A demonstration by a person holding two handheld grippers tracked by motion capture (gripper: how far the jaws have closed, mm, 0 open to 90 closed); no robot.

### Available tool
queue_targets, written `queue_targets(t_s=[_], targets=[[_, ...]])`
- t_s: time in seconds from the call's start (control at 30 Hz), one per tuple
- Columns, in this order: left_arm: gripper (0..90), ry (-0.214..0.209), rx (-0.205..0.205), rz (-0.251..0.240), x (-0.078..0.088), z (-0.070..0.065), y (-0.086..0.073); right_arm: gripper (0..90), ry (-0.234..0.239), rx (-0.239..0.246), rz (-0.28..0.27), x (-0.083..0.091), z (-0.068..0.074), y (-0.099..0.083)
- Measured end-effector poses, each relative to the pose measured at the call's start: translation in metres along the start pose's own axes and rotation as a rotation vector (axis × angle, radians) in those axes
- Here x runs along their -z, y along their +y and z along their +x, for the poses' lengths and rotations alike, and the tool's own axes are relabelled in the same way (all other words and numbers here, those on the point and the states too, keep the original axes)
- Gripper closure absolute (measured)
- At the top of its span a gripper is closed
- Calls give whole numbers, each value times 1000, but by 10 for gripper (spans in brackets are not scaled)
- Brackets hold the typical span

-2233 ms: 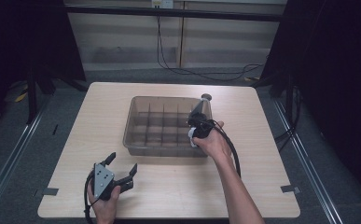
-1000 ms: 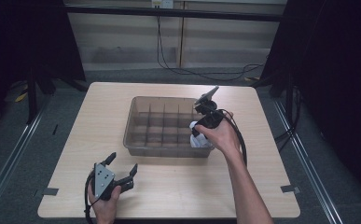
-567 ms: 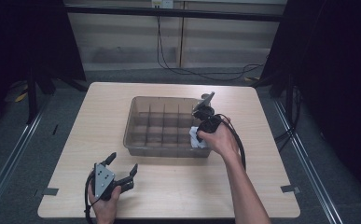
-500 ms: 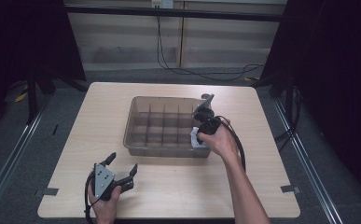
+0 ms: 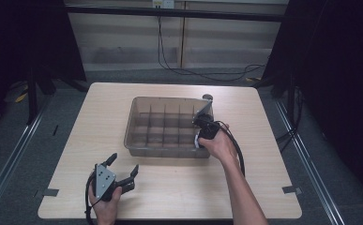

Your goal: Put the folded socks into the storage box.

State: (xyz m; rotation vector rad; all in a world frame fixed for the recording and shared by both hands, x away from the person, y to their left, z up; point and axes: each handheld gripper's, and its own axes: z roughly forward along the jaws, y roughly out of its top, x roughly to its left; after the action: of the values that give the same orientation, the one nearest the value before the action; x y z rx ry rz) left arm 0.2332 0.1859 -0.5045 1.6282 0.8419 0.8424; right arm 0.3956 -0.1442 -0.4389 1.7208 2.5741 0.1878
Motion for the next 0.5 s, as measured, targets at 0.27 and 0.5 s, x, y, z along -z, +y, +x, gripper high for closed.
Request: queue_targets(t_s=[0.27,0.5], targets=[[167,0,2,1,0,0,0,747,-32,9,-17,-2,0,4],[167,5,8,0,0,1,0,720,-4,11,-32,4,-3,1]])
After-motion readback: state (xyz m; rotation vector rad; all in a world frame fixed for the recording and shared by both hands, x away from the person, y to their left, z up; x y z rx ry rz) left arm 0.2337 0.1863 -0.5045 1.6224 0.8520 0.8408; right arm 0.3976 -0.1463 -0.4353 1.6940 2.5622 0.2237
